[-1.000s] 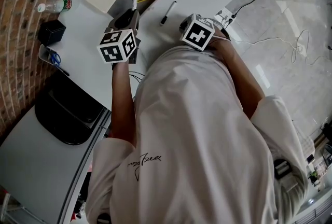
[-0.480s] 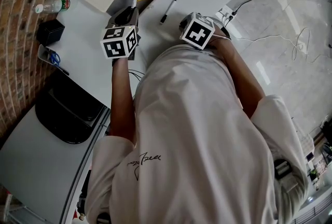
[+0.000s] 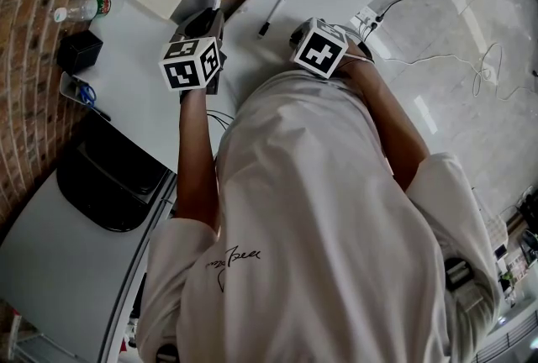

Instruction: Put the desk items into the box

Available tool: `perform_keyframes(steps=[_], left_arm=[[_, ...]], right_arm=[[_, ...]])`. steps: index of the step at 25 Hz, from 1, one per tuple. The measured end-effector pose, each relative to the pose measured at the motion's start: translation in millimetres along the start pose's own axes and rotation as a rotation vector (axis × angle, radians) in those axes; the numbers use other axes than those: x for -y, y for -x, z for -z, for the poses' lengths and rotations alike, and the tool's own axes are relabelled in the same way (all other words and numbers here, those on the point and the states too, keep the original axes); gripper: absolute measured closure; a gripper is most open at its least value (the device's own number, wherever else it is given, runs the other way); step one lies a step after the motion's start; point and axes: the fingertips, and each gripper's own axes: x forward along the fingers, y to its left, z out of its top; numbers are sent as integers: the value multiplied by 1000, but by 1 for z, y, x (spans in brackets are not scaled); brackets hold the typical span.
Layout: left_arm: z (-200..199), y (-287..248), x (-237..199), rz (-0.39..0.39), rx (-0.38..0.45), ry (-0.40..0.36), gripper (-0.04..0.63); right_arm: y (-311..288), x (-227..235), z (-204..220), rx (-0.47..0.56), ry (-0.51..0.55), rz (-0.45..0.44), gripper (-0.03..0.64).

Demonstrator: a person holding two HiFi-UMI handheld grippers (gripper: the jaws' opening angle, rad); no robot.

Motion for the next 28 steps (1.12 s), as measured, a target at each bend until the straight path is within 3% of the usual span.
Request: perform_keyframes(steps=[28], left_arm=[[2,-7,-5,0,-21,40,529]], right_arm=[[-2,2,0,-6,2,-14,577]])
